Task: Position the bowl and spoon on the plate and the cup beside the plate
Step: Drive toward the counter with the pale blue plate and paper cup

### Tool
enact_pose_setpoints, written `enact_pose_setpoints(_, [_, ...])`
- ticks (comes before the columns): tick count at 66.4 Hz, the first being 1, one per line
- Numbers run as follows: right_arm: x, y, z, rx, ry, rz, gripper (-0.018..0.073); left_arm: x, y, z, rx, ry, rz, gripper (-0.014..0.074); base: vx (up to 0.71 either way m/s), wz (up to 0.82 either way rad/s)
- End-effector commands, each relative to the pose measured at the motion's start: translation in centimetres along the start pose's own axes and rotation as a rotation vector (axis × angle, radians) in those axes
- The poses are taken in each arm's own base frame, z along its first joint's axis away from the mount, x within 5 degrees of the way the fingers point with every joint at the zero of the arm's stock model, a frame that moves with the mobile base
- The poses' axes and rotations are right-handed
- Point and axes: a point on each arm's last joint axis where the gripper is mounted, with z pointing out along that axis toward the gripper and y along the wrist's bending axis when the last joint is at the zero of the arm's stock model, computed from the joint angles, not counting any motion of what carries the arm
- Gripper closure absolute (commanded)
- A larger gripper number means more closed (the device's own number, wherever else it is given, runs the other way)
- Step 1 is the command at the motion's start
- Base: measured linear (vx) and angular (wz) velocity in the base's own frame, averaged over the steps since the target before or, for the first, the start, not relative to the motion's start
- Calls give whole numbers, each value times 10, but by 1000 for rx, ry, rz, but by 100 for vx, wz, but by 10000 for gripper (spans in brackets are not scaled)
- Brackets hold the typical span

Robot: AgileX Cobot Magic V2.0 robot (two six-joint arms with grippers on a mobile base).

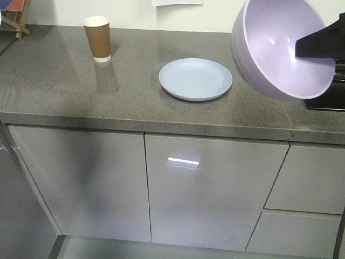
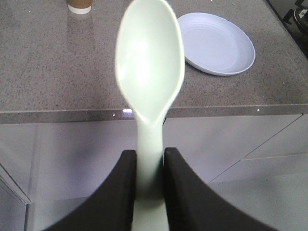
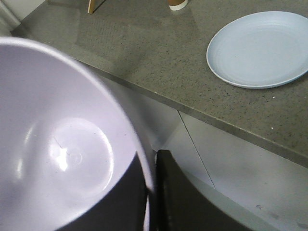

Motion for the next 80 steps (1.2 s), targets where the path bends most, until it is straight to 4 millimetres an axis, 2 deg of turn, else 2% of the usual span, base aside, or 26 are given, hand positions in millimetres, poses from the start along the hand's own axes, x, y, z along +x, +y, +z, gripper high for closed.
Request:
enact_pose_setpoints(1, [-10, 13, -12, -22, -90, -27, 565, -10, -8, -14, 22, -105, -2, 604, 14, -6])
enact_pose_setpoints(80, [-10, 13, -12, -22, -91, -27, 565, -10, -8, -14, 22, -105, -2, 604, 8, -4])
